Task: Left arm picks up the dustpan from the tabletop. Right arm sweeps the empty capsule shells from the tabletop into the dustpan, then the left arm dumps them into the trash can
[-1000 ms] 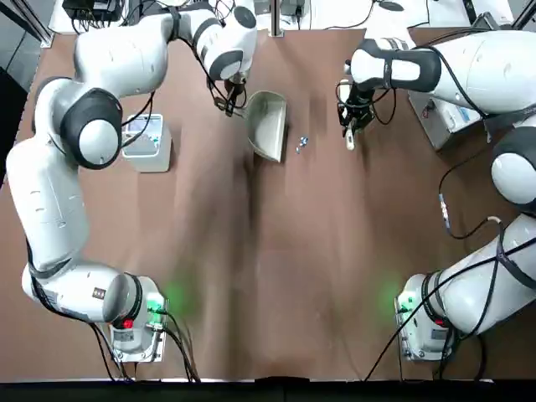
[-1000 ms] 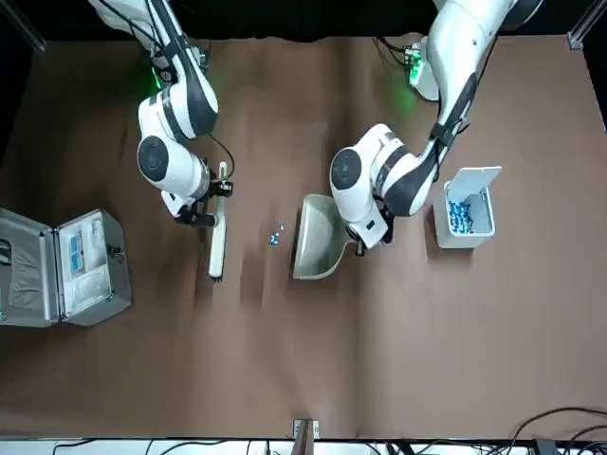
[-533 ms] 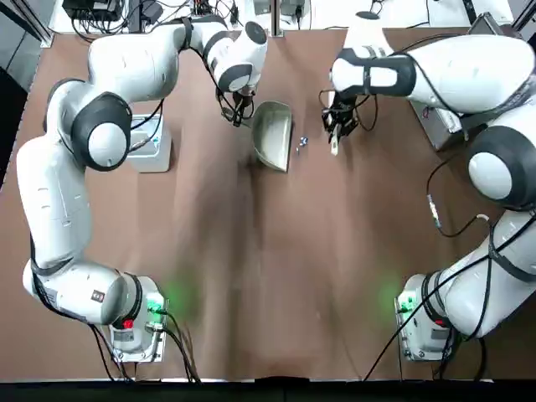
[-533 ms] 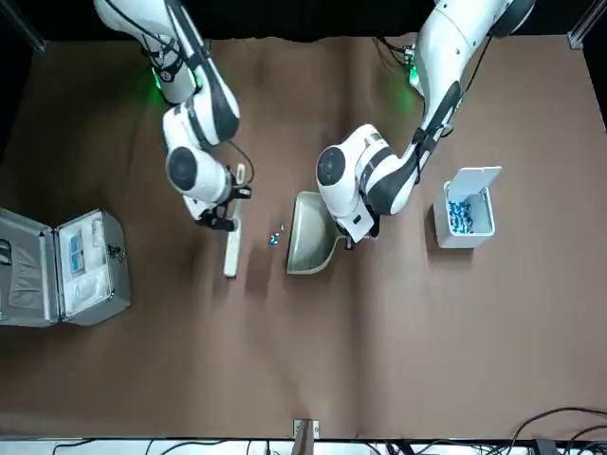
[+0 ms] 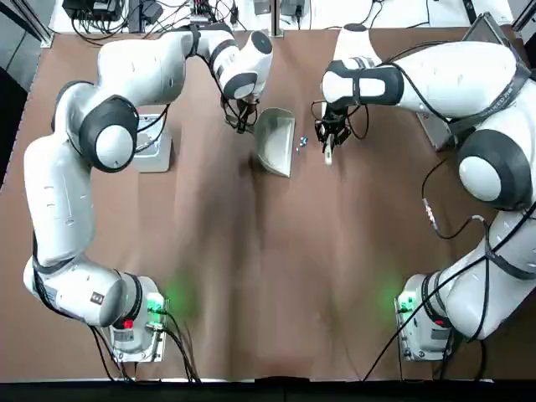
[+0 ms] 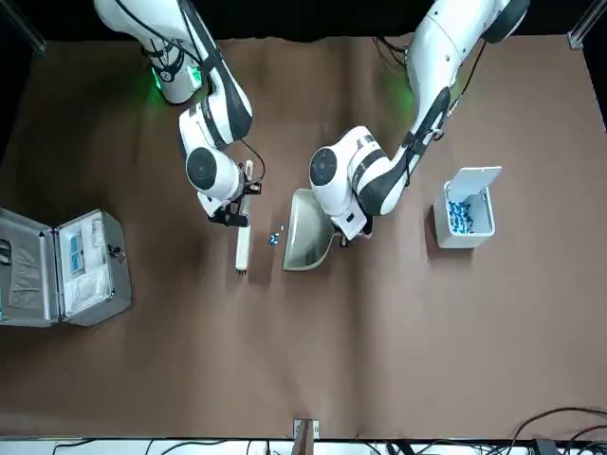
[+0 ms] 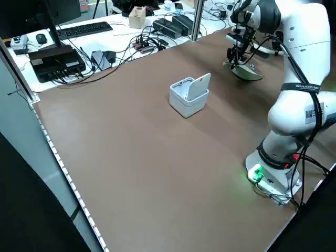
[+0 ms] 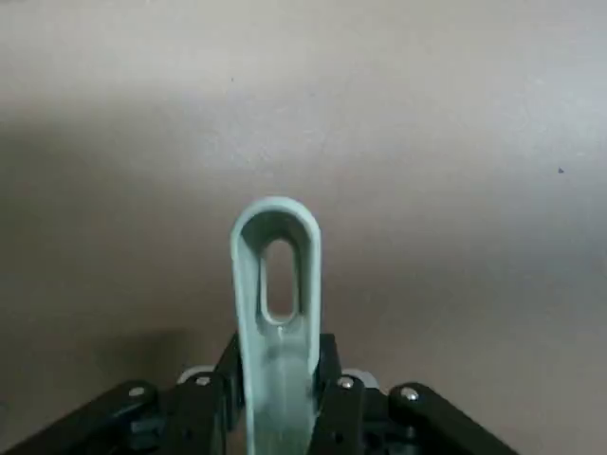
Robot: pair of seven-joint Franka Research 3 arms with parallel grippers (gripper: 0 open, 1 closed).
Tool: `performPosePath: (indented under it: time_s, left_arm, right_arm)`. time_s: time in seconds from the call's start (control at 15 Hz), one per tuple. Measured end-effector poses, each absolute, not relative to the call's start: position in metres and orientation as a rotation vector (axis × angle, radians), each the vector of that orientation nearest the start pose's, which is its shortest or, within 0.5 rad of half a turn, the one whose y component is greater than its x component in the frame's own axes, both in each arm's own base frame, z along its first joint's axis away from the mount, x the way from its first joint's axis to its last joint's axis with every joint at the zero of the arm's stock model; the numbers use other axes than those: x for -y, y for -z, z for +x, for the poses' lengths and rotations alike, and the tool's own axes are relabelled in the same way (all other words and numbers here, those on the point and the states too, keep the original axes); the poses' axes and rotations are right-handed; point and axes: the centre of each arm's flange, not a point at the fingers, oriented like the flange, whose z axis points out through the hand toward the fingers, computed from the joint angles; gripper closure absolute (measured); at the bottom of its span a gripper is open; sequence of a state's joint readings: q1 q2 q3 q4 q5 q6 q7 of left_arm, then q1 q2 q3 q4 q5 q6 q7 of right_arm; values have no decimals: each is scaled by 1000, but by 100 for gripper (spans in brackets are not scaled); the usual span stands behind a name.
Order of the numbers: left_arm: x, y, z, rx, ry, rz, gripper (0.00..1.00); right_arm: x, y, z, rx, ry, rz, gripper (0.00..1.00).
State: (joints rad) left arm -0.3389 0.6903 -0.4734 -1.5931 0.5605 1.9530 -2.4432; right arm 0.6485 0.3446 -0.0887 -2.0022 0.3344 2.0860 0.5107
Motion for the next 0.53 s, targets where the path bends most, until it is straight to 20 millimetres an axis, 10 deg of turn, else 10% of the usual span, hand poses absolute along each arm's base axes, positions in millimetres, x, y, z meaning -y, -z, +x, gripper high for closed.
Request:
performPosePath:
  time_s: [0.53]
  left_arm:
    - [436, -237, 515, 1896, 319, -2197, 67]
  right_arm:
    - [-320, -242, 476, -161, -477, -2991, 73]
